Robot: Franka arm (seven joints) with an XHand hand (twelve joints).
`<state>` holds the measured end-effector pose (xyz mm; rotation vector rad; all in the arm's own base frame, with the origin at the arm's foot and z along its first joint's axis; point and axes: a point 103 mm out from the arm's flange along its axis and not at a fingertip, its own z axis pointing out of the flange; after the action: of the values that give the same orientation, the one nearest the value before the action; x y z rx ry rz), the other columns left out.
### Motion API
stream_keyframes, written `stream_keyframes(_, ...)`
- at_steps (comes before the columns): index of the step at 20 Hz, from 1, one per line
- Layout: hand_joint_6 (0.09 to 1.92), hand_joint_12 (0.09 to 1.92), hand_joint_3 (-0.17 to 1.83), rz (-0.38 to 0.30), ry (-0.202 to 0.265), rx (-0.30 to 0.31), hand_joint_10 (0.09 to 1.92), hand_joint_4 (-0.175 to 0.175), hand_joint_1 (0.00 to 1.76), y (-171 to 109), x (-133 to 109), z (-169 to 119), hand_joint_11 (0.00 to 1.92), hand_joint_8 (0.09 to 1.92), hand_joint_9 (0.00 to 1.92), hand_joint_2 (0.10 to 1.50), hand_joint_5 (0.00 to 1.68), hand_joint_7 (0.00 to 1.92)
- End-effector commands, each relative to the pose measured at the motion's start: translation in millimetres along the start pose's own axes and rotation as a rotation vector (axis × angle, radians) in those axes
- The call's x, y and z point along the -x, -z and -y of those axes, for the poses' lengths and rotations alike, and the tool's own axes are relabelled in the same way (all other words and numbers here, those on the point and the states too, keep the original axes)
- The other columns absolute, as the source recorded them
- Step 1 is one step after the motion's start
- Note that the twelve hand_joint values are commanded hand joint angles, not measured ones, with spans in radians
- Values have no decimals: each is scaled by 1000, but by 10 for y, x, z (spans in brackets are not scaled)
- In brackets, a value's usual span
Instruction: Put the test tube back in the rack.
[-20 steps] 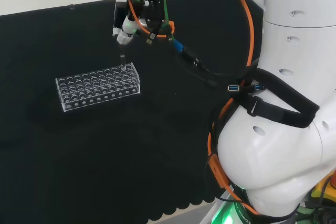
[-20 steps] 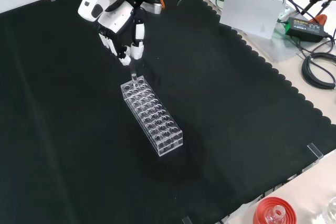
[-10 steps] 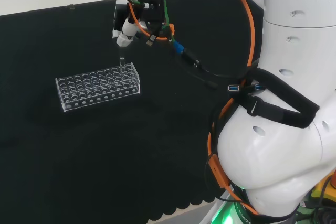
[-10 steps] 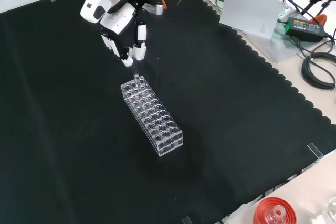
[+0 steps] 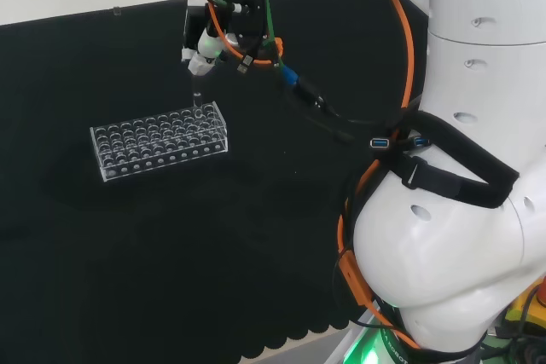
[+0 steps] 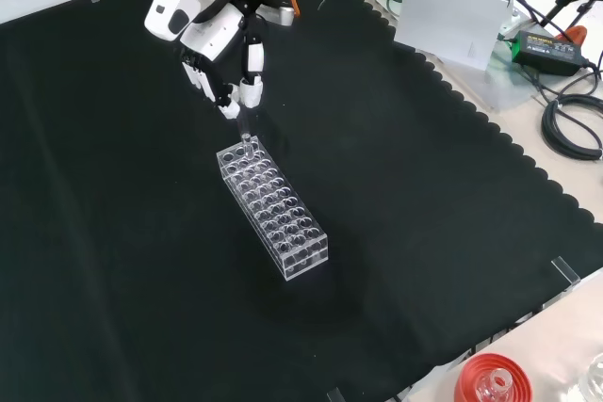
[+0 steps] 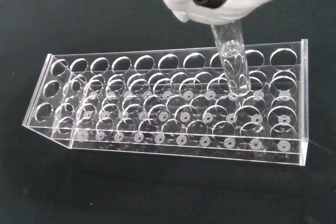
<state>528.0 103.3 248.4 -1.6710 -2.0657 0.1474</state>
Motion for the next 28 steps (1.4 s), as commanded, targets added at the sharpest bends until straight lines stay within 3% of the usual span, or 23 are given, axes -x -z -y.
stream_keyframes(1,345,916,-175,-1,1,1,87,-175,1428,-3,7,-4,1196,638,1478,1030,1285,1411)
stream_keyframes(28,343,919,-175,-20,14,-17,87,-175,1428,-111,65,-73,1195,637,1478,1029,1286,1412)
